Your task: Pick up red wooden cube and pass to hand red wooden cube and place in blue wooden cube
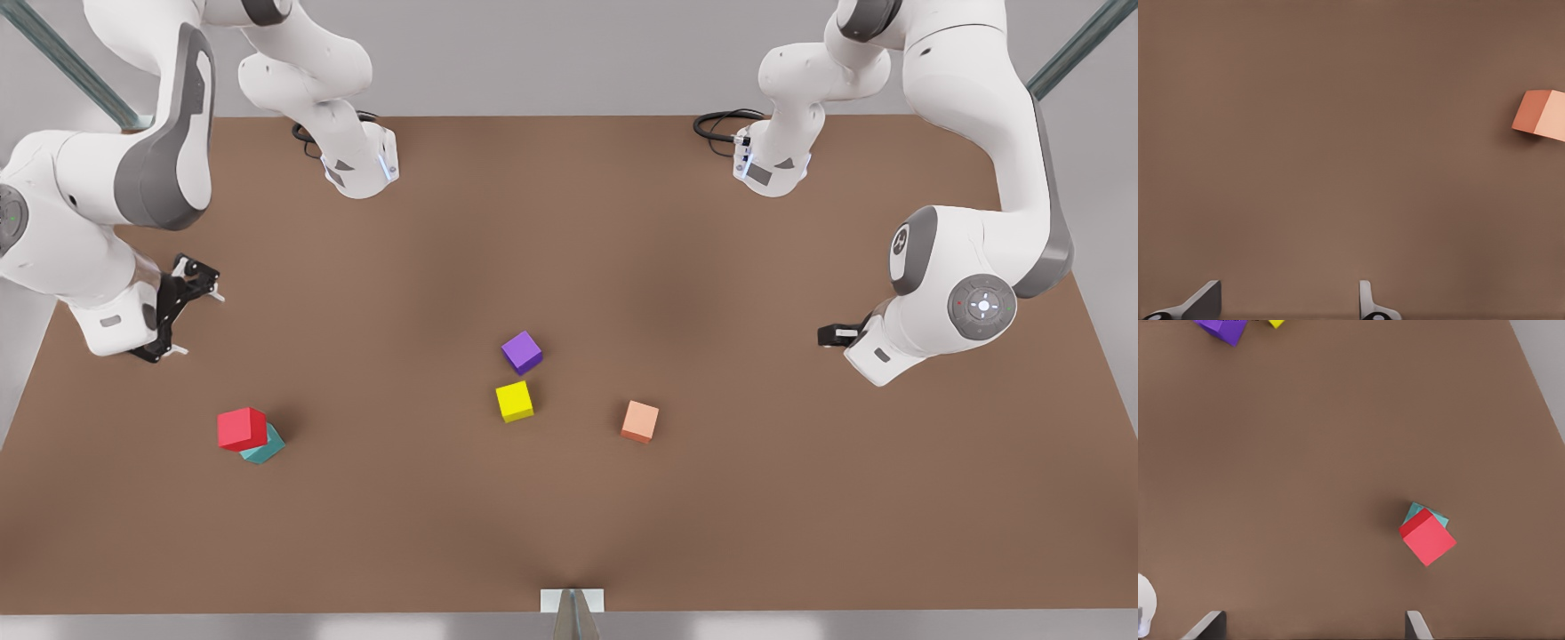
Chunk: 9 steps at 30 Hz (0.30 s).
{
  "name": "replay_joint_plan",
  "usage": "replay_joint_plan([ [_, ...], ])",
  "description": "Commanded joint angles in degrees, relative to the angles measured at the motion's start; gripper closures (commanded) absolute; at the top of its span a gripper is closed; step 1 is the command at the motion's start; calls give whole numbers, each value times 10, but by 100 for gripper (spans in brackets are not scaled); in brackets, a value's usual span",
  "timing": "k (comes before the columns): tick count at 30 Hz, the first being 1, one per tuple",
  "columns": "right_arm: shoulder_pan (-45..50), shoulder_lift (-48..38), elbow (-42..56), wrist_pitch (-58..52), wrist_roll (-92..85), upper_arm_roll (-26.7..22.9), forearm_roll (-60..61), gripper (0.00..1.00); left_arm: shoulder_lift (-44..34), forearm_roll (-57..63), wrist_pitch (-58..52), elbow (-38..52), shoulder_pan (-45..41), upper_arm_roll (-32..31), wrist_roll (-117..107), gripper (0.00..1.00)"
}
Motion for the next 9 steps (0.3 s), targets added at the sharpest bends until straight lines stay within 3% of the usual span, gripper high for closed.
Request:
replay_joint_plan([
  [1,-56,7,9,-30,532,72,-34,0,-1,0,0,0,1,0,-3,0],
  [9,-58,10,12,-31,534,71,-25,0,-1,0,-1,0,0,0,-3,0],
])
